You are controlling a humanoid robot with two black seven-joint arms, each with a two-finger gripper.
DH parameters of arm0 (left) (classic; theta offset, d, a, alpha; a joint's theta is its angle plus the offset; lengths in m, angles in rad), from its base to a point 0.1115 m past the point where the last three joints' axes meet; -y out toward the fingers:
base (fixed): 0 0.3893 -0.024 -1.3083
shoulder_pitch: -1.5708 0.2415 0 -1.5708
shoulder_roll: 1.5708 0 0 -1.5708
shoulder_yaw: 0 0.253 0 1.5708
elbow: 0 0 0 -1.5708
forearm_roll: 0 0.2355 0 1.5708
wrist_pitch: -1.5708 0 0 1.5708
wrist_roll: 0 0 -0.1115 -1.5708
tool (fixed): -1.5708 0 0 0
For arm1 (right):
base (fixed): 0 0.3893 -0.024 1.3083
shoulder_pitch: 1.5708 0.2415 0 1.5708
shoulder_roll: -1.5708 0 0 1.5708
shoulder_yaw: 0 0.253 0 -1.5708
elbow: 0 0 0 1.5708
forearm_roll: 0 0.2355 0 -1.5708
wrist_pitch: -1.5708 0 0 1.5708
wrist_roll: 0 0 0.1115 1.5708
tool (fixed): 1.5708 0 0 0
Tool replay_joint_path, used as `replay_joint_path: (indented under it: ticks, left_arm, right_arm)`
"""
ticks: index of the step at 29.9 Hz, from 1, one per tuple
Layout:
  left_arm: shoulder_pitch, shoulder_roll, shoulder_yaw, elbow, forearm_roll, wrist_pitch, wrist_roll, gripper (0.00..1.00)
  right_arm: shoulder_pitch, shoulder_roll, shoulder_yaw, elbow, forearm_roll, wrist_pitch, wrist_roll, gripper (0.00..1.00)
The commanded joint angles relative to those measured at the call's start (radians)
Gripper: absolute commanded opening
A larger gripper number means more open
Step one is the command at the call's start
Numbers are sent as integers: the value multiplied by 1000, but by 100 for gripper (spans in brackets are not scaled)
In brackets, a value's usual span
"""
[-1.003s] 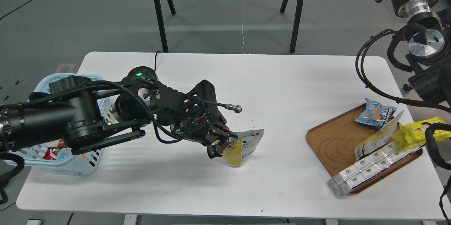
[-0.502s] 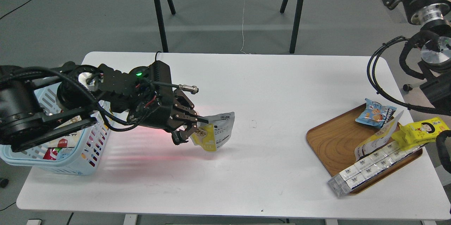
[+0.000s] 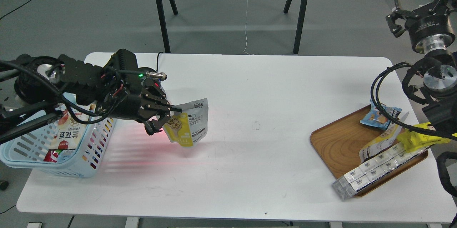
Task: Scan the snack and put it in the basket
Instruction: 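Hold the yellow pouch in front of the barcode scanner with left gripper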
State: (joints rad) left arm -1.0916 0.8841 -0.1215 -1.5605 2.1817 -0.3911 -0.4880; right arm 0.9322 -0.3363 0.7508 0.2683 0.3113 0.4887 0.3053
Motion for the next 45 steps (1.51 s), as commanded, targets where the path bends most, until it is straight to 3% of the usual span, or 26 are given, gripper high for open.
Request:
replay_joint_path:
  ticks: [1, 15, 45]
  left_arm:
    - [-1, 1, -1, 11, 0, 0, -1, 1]
    - [6, -8, 0, 109, 0, 0, -1, 1]
    - [7, 6, 6, 149, 0, 35, -1, 1]
  right_arm:
    - [-1, 5, 2, 6, 0, 0, 0, 99]
    - [0, 6, -1, 20, -3, 0, 0, 99]
    - [8, 3, -10, 22, -5, 0, 0, 99]
